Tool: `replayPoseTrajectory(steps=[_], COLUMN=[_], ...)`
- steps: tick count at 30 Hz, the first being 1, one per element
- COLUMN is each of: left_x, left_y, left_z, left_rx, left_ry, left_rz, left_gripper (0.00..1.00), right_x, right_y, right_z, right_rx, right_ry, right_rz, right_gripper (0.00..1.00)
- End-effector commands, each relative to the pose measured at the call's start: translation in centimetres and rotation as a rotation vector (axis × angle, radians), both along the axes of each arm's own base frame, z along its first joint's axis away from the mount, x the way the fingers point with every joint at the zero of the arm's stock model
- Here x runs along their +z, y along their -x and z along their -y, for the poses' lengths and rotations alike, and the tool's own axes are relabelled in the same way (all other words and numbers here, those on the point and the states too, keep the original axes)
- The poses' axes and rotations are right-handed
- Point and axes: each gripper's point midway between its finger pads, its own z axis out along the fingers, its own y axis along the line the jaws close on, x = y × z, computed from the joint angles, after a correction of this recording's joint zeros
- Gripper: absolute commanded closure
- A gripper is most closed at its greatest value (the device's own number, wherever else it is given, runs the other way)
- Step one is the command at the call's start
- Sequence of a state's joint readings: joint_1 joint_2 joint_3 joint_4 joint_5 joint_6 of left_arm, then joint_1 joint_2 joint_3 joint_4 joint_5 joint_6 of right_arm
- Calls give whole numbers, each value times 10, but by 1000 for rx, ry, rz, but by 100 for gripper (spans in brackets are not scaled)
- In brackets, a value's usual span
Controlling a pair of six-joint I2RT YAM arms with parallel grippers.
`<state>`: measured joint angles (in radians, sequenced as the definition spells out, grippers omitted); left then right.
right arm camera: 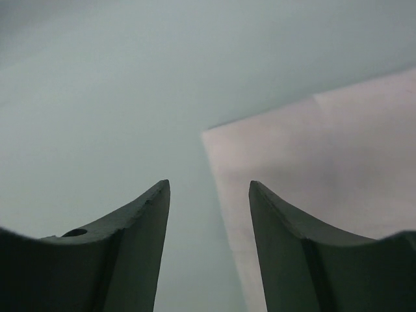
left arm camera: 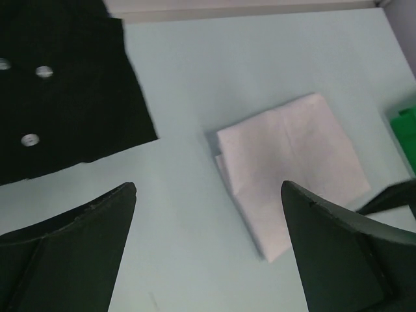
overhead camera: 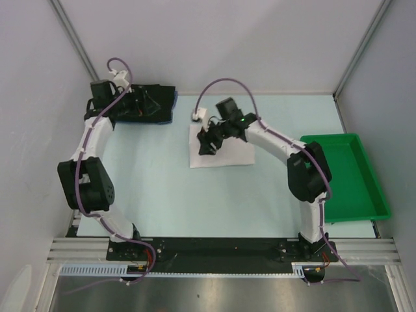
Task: Fold and stack the long sleeve shirts
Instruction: Fold the shirt
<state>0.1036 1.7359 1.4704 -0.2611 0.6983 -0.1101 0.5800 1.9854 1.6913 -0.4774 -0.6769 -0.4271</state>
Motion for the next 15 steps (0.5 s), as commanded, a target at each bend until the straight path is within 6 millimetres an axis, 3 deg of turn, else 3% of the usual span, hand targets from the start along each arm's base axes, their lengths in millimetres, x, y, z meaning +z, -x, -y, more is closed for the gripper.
replayPoseTrajectory(steps=[1, 3, 4, 5, 8, 11, 15], left_x=[30, 24, 28, 18, 13, 11, 13], left_y=[14, 24, 30, 37, 51, 62, 72], left_z=[-32, -40, -41, -46, -52, -57, -62], left_rx=[52, 57, 49, 58, 65, 90, 119], left_ry=[-104, -85, -82, -70, -114, -156, -199], left_rz=[79, 48, 56, 23, 20, 27, 53], left_gripper=[1, 0, 1, 1, 1, 1, 0], right_x=[-52, -63, -73, -79, -98, -113, -141], right_y=[13, 17, 28, 29, 30, 26, 28], right_z=[-30, -43, -55, -60, -72, -79, -74], right_rx=[115, 134, 171, 177, 178, 165, 175], right_ry=[134, 152, 163, 169, 218, 230, 296], right_rz=[132, 163, 169, 186, 241, 286, 312], right_gripper=[45, 48, 48, 48, 48, 48, 53])
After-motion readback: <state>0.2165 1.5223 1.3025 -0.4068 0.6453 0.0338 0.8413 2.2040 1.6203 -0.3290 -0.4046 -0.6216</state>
